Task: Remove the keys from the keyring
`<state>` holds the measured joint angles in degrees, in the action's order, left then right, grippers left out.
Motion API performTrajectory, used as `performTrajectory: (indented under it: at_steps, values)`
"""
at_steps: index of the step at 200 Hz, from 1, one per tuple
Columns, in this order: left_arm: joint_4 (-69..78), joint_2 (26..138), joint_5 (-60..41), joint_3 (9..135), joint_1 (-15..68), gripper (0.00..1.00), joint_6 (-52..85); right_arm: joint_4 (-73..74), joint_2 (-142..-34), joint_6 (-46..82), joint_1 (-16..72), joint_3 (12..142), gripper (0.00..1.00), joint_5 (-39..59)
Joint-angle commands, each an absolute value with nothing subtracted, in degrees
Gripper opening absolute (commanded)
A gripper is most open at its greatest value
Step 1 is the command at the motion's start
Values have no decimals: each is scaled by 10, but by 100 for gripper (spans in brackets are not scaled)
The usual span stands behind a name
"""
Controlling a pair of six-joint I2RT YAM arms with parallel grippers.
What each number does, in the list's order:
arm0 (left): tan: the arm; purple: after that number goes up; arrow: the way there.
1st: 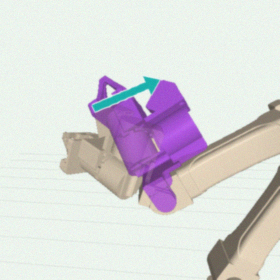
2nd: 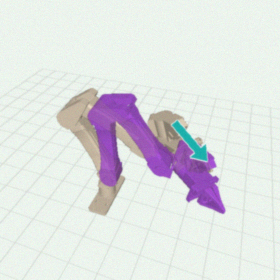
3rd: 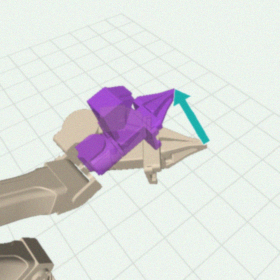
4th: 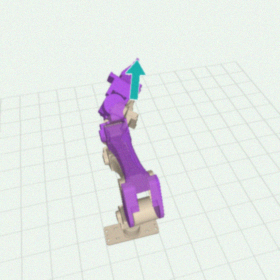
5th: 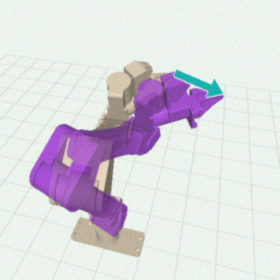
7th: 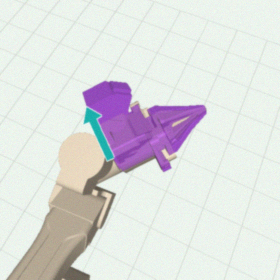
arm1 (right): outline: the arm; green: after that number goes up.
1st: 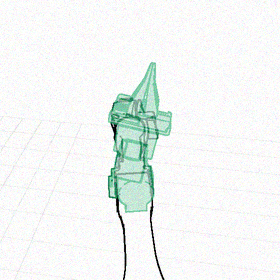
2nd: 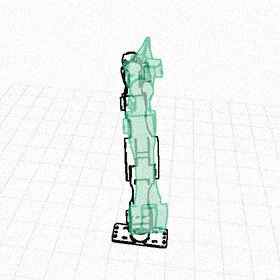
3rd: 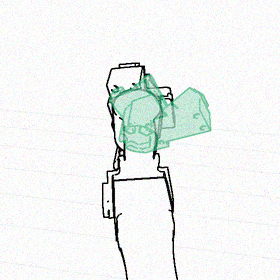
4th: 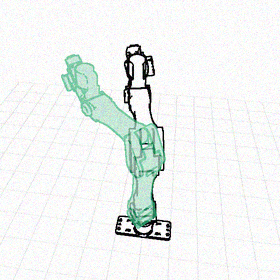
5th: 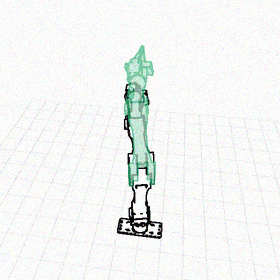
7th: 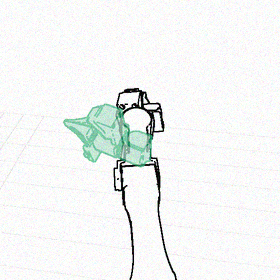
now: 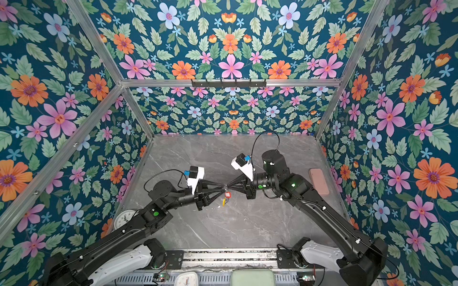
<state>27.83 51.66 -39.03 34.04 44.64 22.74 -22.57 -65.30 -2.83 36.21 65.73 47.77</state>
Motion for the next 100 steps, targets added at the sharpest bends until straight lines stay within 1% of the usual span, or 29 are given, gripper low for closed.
performTrajectory:
  at_steps: [1,29,49,60,78,100]
  values:
    - [272,518,-421,346,447,27,230,-266,-657,-61,364,673,0,469]
    - [272,520,-427,348,446,23,228,-288,-664,-74,367,687,0,463]
    - [272,525,-426,350,446,22,227,-301,-669,-83,370,695,0,461]
    - [263,524,-417,353,446,22,225,-305,-670,-86,370,696,0,458]
    - [248,514,-402,356,437,27,220,-309,-669,-90,371,696,0,455]
    - [290,511,-433,342,406,27,256,-307,-666,-91,371,695,0,456]
